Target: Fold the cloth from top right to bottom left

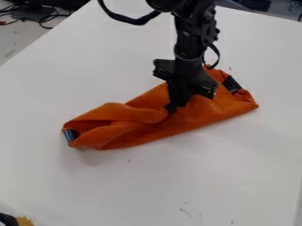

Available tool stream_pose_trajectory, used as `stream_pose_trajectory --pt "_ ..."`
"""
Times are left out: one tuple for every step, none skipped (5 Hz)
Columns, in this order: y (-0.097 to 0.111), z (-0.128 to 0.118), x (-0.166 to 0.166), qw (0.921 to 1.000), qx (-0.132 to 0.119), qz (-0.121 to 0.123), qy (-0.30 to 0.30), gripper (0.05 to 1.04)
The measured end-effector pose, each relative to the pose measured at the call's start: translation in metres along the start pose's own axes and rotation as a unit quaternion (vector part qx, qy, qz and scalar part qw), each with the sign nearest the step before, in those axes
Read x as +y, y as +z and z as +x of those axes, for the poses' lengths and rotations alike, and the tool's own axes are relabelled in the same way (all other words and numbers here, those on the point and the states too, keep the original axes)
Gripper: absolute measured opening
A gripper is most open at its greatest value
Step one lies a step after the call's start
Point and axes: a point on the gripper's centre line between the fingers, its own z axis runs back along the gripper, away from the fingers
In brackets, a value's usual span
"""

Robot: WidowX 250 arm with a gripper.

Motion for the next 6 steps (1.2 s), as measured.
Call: stream_pose_trajectory --pt "-0.003 0.003 -0.012 0.9995 0.027 -0.006 -0.012 0.526" --pt "0.006 0.009 -0.020 0.9992 0.032 -0.001 -0.024 0.830" --pt "0.014 0.010 -0.032 0.9989 0.039 0.003 -0.027 1.009" --pt "0.019 0.009 -0.040 0.9988 0.044 0.012 -0.019 1.006" --pt "0.025 0.016 -0.045 0.9993 0.032 0.014 -0.012 1.001" --pt "0.030 0.025 -0.050 0.9997 0.020 -0.001 -0.014 1.001"
